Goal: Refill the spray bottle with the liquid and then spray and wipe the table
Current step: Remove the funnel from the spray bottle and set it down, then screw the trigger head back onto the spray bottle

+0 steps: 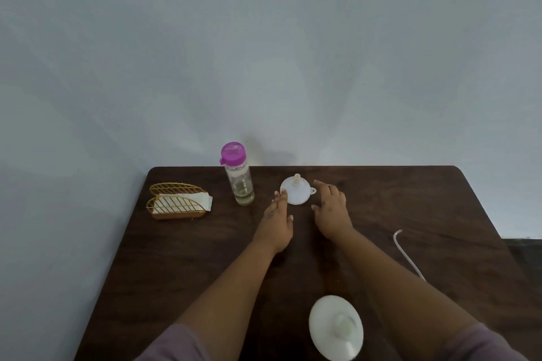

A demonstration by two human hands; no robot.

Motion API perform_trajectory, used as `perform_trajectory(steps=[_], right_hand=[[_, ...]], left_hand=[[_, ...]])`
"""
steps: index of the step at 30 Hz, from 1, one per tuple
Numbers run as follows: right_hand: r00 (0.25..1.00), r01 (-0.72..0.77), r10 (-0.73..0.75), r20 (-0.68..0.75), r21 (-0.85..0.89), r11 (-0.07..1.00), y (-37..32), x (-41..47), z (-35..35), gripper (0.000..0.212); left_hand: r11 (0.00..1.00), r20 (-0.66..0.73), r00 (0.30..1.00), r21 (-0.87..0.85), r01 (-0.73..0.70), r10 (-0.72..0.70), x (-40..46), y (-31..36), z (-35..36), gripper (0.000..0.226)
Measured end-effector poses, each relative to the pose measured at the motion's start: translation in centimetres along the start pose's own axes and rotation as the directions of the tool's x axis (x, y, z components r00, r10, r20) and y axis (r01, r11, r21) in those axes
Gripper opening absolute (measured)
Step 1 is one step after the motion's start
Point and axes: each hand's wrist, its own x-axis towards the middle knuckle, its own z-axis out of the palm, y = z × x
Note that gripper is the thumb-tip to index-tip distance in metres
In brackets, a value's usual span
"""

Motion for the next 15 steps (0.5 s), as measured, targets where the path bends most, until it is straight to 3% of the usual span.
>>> perform_trajectory(steps=[7,11,15], right_hand=[[0.990,0.113,-0.126,-0.063,-0.172,0.978,-0.2,-6.8,-4.0,0.057],[0.988,0.108,-0.123,-0.097,-0.150,0.983,0.6,-11.6,-6.1,0.056],[0.982,0.096,-0.115,-0.150,-0.125,0.987,2.7,-16.4,-7.4,0.053]], left_hand=[[0.992,-0.095,0.995,0.125,-0.021,0.033,-6.8,4.0,-0.1,0.062],[0.990,-0.203,0.970,0.077,-0.120,0.133,-10.8,5.9,-0.6,0.054],[0.994,-0.295,0.950,-0.013,-0.113,0.104,-15.5,5.4,-0.1,0.050]])
